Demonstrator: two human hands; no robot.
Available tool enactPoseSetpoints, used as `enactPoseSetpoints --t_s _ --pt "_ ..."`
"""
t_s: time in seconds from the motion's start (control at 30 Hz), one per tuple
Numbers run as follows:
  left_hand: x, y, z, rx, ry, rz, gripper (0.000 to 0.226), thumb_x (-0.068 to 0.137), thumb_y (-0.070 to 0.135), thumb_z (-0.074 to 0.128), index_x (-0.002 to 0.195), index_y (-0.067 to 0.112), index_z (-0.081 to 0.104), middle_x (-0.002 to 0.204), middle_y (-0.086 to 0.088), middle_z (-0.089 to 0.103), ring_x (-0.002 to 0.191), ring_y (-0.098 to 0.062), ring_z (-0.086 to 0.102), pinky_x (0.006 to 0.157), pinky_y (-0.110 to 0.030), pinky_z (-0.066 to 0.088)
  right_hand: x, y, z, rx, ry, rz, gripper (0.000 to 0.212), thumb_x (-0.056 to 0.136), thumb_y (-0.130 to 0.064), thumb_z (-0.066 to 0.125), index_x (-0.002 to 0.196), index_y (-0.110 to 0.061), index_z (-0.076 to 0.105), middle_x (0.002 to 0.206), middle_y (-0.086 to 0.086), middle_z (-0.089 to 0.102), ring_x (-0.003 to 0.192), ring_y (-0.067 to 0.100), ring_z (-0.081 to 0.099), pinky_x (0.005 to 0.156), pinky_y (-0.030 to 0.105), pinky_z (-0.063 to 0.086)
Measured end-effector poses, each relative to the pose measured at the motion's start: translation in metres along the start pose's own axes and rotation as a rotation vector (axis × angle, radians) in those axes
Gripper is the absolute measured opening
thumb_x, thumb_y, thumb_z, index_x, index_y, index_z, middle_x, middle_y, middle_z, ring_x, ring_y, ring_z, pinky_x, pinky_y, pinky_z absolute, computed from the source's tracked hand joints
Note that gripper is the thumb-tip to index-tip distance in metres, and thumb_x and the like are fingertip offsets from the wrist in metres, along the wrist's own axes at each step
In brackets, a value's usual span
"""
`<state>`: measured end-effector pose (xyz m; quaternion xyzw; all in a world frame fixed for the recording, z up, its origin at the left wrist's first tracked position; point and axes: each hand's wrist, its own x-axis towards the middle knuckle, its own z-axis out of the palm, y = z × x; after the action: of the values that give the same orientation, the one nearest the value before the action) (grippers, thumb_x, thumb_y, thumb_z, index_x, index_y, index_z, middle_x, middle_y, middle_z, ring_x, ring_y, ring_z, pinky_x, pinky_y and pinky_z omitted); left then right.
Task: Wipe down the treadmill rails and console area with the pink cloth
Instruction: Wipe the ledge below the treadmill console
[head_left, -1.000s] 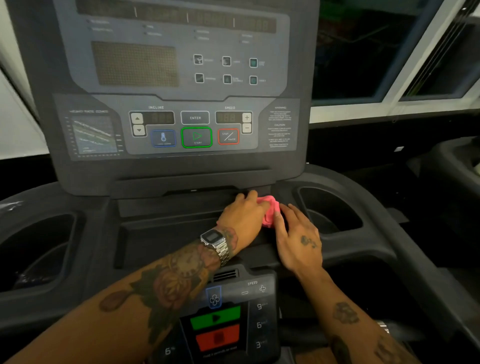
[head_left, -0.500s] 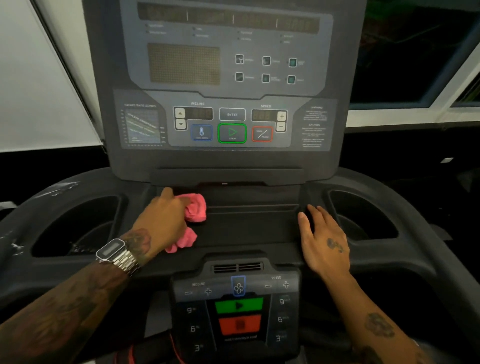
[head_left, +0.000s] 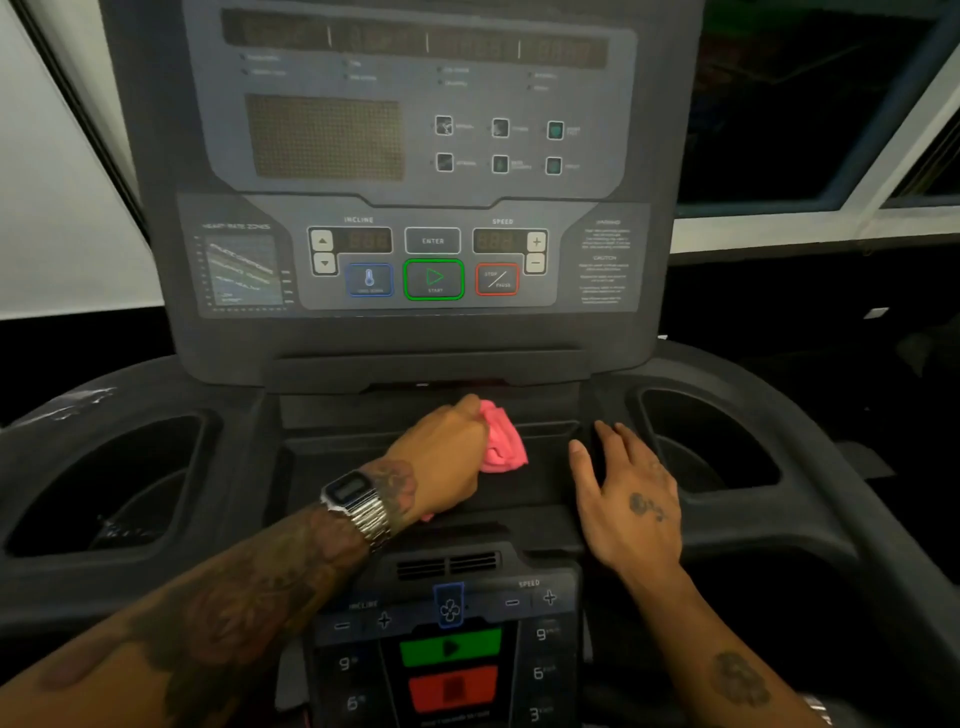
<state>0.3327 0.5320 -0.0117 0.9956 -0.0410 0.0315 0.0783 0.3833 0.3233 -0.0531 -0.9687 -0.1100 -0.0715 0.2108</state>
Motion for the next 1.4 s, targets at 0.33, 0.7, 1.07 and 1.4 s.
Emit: enactPoseSetpoints --t_s 0.33,0.7,1.07,1.4 --pt "0.077 0.061 0.011 -0.217 -0.064 0.133 0.021 0.083 0.008 0.051 0.103 0.007 0.059 0.102 -0.008 0.050 0.090 -0.030 0.057 0.072 -0.032 0.040 0.000 0.000 -0.002 0.089 0.044 -0.013 0.063 0.095 -0.066 0.021 0.136 -0.026 0.048 0.140 -0.003 0.053 0.131 0.015 0.045 0.112 0.039 0.032" --pt "0.033 0.018 -0.004 -0.117 -0.171 0.036 0.045 0.081 0.005 0.050 0.122 0.021 0.057 0.104 -0.008 0.047 0.099 -0.036 0.056 0.088 -0.038 0.042 -0.002 0.000 -0.007 0.073 0.008 -0.004 0.065 0.095 -0.059 0.034 0.148 -0.020 0.035 0.150 0.000 0.043 0.139 0.017 0.036 0.114 0.035 0.023" --pt "-0.018 -0.022 0.001 -0.093 -0.131 -0.064 0.055 0.082 0.006 0.047 0.133 0.024 0.051 0.111 -0.002 0.043 0.098 -0.023 0.047 0.091 -0.039 0.045 -0.002 0.000 -0.003 0.075 0.034 -0.013 0.065 0.094 -0.066 0.025 0.144 -0.027 0.040 0.147 -0.004 0.046 0.137 0.015 0.038 0.114 0.038 0.027" --pt "0.039 0.059 -0.003 -0.055 -0.212 0.039 0.037 0.082 0.011 0.055 0.119 0.014 0.052 0.113 -0.006 0.042 0.102 -0.029 0.049 0.082 -0.039 0.045 -0.005 -0.004 -0.007 0.115 0.059 0.022 0.063 0.094 -0.064 0.029 0.142 -0.025 0.041 0.142 -0.003 0.050 0.133 0.015 0.042 0.111 0.037 0.028"
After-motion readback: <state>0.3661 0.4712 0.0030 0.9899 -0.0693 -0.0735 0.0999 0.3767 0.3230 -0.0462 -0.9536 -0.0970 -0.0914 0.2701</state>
